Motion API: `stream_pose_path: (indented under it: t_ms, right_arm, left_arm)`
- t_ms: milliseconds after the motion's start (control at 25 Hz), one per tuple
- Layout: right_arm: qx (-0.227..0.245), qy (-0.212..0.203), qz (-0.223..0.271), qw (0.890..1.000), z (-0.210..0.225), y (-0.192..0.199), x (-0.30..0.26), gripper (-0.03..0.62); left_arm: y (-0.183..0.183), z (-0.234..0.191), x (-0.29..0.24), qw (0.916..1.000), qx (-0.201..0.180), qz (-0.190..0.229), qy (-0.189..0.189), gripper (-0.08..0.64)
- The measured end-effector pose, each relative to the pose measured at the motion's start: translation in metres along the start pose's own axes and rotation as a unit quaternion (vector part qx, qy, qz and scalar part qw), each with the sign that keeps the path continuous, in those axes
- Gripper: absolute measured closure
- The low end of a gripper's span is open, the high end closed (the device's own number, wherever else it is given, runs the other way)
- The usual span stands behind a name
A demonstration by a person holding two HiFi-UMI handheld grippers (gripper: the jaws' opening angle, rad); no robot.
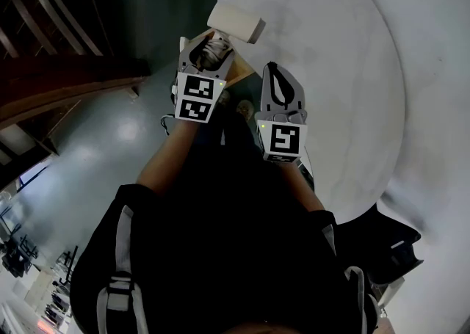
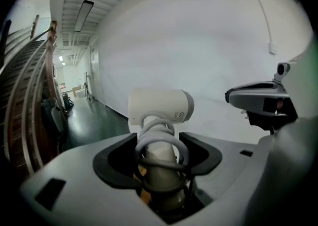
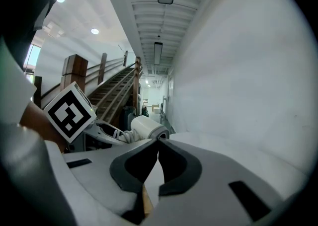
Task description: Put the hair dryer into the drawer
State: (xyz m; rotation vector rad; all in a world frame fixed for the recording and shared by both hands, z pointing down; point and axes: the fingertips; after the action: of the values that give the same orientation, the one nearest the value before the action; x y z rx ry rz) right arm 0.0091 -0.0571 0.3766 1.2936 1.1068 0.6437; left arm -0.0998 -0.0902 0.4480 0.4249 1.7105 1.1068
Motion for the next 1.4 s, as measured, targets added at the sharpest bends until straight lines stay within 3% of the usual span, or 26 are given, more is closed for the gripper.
stream_pose_path:
  t_ms: [320, 680, 960, 1400]
  right_arm:
    - [0.007, -0.029, -0.008, 1.0, -0.02, 0.003, -0.008, 0.568]
    - [0.006, -0.033, -0.019, 0.999, -0.026, 0.015, -0.009, 0.568]
    - [0.003, -0.031, -0.033, 0.999, -0.03, 0.024, -0.015, 0.568]
    - [-0.002, -0.03, -0.044, 0.999, -0.033, 0.039, -0.015, 0.568]
  left_arm:
    - [0.032, -0.024, 0.015, 0.999, 0.024, -0.021, -0.03, 0.295]
    - [0.082, -0.03, 0.018, 0.9962, 0.039, -0.066, -0.041, 0.295]
    - [0.118, -0.033, 0.012, 0.9936, 0.04, -0.102, -0.026, 0.296]
    - [0.169, -0.026, 0.0, 0.9826, 0.021, -0.184, 0.003, 0.296]
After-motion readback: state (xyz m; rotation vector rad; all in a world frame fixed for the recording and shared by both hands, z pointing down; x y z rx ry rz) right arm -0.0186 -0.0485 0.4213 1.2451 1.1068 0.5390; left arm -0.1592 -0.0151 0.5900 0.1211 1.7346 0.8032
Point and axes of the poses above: the fingertips, and each gripper's own axes: x backward along the fingers, z to its right, y out of its underside, and after that the axes turned 6 degrees about y, right-handed
